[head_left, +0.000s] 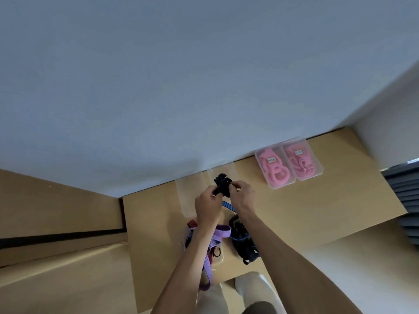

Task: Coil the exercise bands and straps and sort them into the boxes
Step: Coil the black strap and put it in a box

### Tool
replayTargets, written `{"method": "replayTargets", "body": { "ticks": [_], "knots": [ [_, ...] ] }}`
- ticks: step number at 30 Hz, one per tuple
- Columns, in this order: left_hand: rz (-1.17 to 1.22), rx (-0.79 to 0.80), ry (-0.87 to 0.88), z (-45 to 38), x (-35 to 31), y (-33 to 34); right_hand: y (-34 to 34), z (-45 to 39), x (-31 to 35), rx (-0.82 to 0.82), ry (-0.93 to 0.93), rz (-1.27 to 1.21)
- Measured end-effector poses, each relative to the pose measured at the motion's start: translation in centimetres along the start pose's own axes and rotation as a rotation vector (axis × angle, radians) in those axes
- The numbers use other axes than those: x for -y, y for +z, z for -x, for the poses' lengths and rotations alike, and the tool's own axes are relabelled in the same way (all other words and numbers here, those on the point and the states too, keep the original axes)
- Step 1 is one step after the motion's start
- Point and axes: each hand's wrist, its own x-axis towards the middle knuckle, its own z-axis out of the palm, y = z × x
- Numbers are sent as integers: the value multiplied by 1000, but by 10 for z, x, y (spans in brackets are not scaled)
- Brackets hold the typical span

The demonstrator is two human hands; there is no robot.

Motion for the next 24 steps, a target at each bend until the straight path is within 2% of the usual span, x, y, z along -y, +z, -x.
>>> {"method": "replayTargets", "body": {
  "ticks": [5,11,18,21,24],
  "knots": [
    [-153,19,9,-43,4,15,21,-35,11,-122,-7,156],
    [-433,47,41,-72,28,30,41,-59,-9,-169,-175,441],
    [-539,-54,94,-74,30,45,45,-69,-29,-121,-399,650],
    [-522,-140,185,-74,30,43,37,-71,-27,-148,-506,664],
    [-538,-141,300,-79,31,41,30,-73,-28,-170,-541,646]
  ]
}}
